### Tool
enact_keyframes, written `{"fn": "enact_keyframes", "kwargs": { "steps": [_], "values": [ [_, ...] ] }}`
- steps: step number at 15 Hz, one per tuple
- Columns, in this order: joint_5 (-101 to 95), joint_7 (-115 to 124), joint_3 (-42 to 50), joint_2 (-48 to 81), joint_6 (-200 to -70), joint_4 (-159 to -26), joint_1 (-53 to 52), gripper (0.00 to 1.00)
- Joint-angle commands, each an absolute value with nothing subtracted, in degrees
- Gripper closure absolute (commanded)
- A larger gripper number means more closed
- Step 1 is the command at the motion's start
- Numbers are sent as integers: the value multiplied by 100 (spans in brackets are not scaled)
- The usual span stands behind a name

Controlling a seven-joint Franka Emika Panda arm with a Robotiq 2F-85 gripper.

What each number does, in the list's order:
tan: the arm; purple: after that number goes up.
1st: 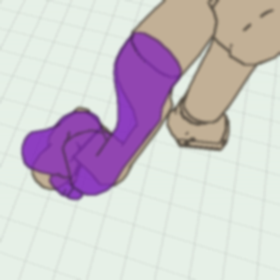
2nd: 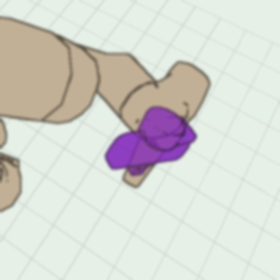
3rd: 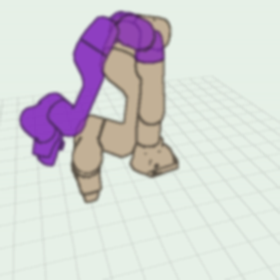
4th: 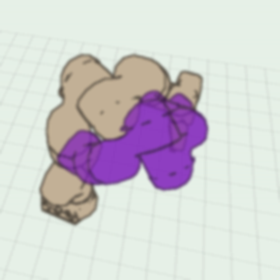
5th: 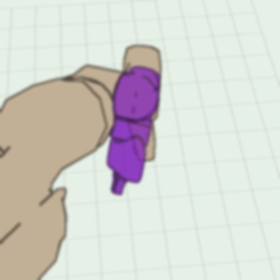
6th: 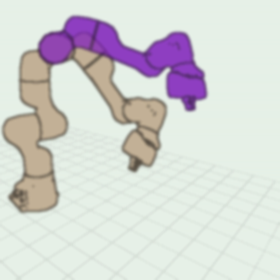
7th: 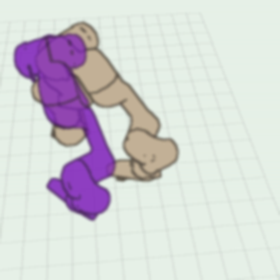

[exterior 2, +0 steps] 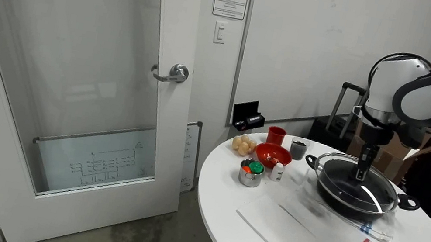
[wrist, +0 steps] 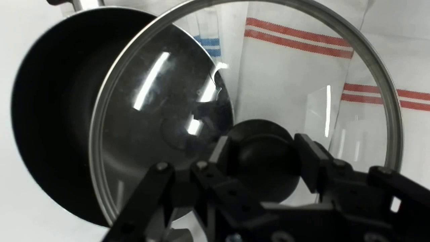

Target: Close the lid on the pot

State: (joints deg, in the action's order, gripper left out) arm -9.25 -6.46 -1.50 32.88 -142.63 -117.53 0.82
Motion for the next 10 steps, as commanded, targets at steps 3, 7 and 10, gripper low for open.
{"fn": "enact_keyframes", "kwargs": {
  "steps": [3,7,10],
  "values": [
    [-475,-1063,-126,3223,-13954,-11548,572,75],
    [-281,-1300,-105,3383,-13694,-11217,851,75],
    [-159,-1440,-99,3534,-13534,-10952,1012,75]
  ]
}}
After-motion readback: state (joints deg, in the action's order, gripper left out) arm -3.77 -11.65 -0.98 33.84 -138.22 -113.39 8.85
